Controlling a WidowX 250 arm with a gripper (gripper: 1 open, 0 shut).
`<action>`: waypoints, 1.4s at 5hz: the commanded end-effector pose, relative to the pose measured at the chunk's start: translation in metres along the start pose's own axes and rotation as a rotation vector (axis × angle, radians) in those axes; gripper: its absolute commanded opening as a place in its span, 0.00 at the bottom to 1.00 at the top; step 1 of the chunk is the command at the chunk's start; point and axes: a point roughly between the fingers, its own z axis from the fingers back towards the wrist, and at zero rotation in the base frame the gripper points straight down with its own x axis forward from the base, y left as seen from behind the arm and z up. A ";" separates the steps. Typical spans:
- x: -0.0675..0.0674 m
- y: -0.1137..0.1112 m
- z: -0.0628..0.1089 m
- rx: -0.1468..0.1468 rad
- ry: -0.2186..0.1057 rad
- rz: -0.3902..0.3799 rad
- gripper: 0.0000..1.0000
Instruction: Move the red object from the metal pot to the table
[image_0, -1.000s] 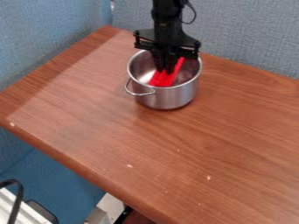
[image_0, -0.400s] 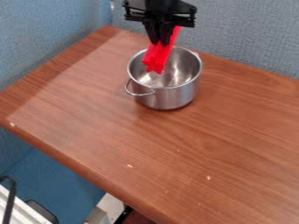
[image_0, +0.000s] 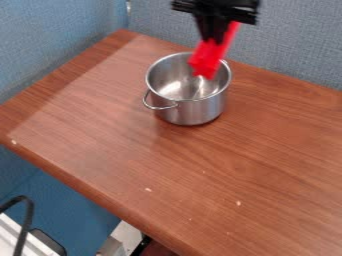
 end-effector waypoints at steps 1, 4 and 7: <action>0.006 -0.032 0.030 -0.024 -0.108 -0.112 0.00; -0.035 -0.077 0.004 -0.069 -0.051 -0.281 0.00; -0.056 -0.087 -0.044 -0.094 -0.033 -0.330 0.00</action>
